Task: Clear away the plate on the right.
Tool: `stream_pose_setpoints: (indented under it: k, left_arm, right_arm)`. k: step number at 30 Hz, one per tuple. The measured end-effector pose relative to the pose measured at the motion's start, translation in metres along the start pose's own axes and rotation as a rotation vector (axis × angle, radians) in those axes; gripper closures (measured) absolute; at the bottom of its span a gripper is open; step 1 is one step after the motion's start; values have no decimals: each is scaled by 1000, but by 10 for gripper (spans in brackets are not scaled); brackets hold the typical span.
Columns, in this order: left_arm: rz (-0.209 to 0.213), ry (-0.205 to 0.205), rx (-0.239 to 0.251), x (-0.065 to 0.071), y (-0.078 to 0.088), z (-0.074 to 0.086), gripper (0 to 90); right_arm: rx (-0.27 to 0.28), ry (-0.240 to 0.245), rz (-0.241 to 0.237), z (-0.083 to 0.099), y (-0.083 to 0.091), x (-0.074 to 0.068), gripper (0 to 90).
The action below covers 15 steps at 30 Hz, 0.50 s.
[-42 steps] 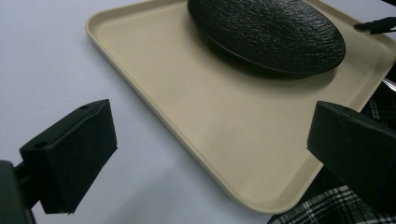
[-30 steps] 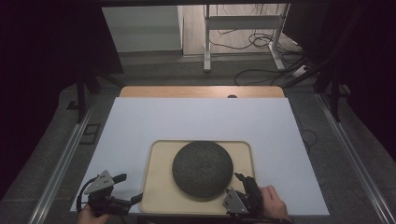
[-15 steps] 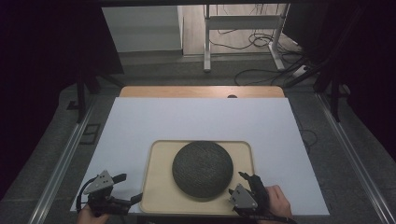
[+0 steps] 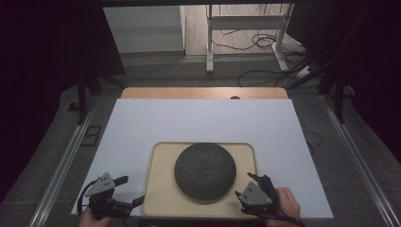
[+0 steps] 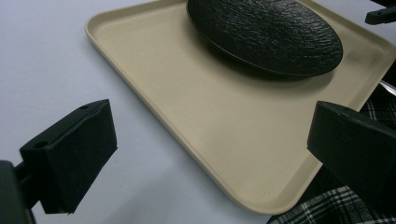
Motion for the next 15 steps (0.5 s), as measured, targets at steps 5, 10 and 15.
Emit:
stream_pose_setpoints:
  k: [5, 10, 15]
  left_arm:
    - [1, 0, 0, 0, 0, 0, 11]
    - [2, -1, -1, 0, 0, 0, 11]
    - [3, 1, 0, 0, 0, 0, 11]
  right_arm:
    - [-9, -43, -14, 3, -1, 3, 259]
    - [-23, -68, -20, 6, -2, 5, 244]
    - [-38, -80, -25, 9, -4, 6, 223]
Point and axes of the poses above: each handheld gripper's, and its own axes: y roughly backward along the jaws, z roughly out of its underside, x roughly to its right, the point moved 7 cm from there along -y, roughly forward along the jaws, and after that the axes turned 11 degrees about -y, right-handed, at the moved point
